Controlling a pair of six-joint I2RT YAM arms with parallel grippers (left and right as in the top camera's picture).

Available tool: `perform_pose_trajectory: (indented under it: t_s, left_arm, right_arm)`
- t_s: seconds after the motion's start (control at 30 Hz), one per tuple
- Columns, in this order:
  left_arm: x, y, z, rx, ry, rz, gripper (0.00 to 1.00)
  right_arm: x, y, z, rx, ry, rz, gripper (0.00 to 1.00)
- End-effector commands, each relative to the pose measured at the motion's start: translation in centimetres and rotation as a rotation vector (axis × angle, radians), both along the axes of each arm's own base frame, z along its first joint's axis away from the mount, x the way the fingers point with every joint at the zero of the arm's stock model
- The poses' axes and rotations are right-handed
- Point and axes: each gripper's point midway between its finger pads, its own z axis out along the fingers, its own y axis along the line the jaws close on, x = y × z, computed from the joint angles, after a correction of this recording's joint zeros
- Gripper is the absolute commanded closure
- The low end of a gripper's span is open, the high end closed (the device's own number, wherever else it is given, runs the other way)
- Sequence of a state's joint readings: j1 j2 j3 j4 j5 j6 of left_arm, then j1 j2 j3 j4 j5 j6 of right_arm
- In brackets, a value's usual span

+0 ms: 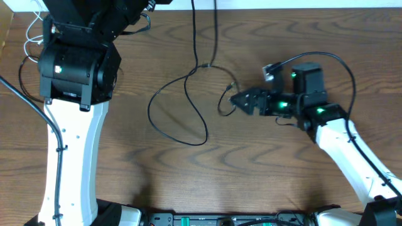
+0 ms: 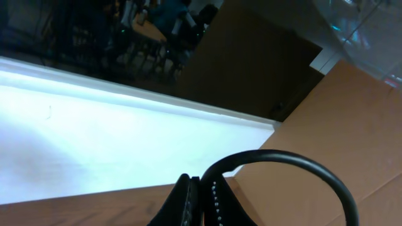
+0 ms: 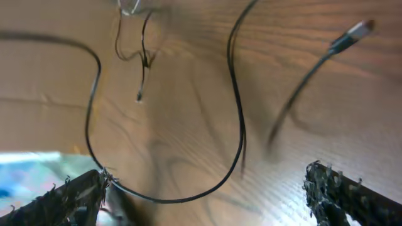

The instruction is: Untangle cables

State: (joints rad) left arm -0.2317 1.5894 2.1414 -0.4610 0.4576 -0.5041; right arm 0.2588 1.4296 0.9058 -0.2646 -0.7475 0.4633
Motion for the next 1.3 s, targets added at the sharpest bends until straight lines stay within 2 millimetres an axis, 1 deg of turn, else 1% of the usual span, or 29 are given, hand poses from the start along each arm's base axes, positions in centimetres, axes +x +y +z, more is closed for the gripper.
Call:
perform_pose_trajectory:
  t_s: [0.0,0.1,0.23,0.3,0.37,0.47,0.53,0.63,0.7,0.77,0.83,0.93,1.0,1.13,1.27]
  left_arm:
    - [-1.1,0.2,1.7,-0.016,-0.042,-0.006,0.93]
    - [-1.1,0.2,1.7,-0.023,-0.034,-0.007,0.92]
    - [-1.2,0.2,2.2,-0.034,-0.052,-0.005,0.93]
    - [-1.2,0.5,2.6,-0.006,-0.093,0.005,0.93]
    - [-1.0,1.3,2.5,0.011,-0.097,0.035,0.93]
    - [-0.8,2.1,1.4,0.024,-0.047,0.057,0.92]
    - [-0.9,2.9,0.0,0.039,0.018,0.077,0.92]
    - [-0.8,4.8,-3.0,0.067,0.151,0.133,0.93]
    - [-0.9,6.1,-5.2,0.085,0.242,0.172,0.93]
    - [-0.9,8.2,-7.4,0.106,0.337,0.248,0.93]
    - [-1.2,10.7,-9.5,0.131,0.428,0.345,0.92]
    - [-2.3,15.5,-12.9,0.097,0.608,0.566,0.93]
    - [-3.3,18.3,-14.5,0.067,0.699,0.693,0.93]
    - [-5.3,22.1,-16.6,0.072,0.809,0.819,0.93]
    - [-7.3,26.1,-18.4,0.046,0.904,0.956,0.93]
  right_arm:
    - [0.0,1.3,0.1,-0.090,-0.138,0.066,0.01]
    - [0.2,1.4,-0.6,-0.144,-0.139,0.031,0.01]
    - [1.0,0.2,-2.0,-0.239,-0.093,-0.089,0.01]
    - [1.0,0.0,-2.2,-0.236,-0.065,-0.117,0.01]
    - [0.9,0.0,-2.2,-0.228,-0.049,-0.125,0.01]
    - [0.7,-0.1,-2.4,-0.232,-0.036,-0.121,0.01]
    - [0.5,-0.1,-2.6,-0.237,-0.025,-0.119,0.01]
    - [0.3,-0.3,-2.8,-0.247,-0.013,-0.121,0.01]
    - [0.2,-0.3,-2.9,-0.247,-0.010,-0.121,0.01]
    - [0.2,-0.3,-2.9,-0.248,-0.008,-0.121,0.01]
    - [0.2,-0.3,-2.9,-0.249,-0.007,-0.121,0.01]
    - [0.1,-0.4,-3.0,-0.250,-0.005,-0.121,0.01]
    - [0.2,-0.4,-3.0,-0.249,-0.002,-0.124,0.01]
    - [0.4,-0.7,-3.1,-0.250,0.023,-0.168,0.01]
    - [0.4,-0.7,-3.1,-0.253,0.022,-0.171,0.01]
